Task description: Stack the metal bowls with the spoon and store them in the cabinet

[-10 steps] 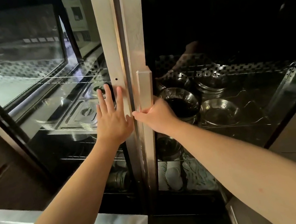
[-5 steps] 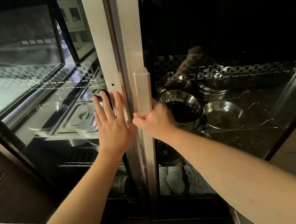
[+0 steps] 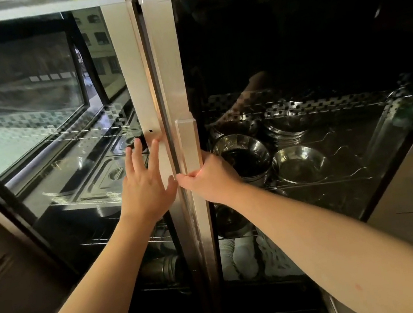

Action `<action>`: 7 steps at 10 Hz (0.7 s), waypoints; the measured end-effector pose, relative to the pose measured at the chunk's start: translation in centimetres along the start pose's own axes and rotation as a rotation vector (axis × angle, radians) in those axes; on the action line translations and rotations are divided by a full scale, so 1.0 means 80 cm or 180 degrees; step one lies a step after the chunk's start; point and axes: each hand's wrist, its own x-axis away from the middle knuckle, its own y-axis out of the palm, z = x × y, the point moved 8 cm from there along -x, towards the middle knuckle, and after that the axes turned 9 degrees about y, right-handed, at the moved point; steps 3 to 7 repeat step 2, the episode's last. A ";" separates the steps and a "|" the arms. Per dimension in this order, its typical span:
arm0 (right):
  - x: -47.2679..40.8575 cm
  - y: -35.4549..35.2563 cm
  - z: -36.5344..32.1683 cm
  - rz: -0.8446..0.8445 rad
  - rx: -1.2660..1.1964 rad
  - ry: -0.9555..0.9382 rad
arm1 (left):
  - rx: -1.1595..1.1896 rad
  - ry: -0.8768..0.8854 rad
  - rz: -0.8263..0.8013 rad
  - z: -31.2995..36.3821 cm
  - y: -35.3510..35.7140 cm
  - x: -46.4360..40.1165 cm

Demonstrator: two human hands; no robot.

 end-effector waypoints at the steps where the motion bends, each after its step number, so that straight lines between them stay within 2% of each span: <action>1: 0.009 -0.005 -0.004 -0.0301 0.0057 0.0023 | 0.0133 -0.0140 -0.0031 0.004 -0.019 -0.001; 2: 0.019 -0.024 -0.005 -0.0490 0.0085 0.0001 | 0.0372 -0.0136 0.0090 0.023 -0.047 0.001; 7: 0.019 -0.024 -0.005 -0.0490 0.0085 0.0001 | 0.0372 -0.0136 0.0090 0.023 -0.047 0.001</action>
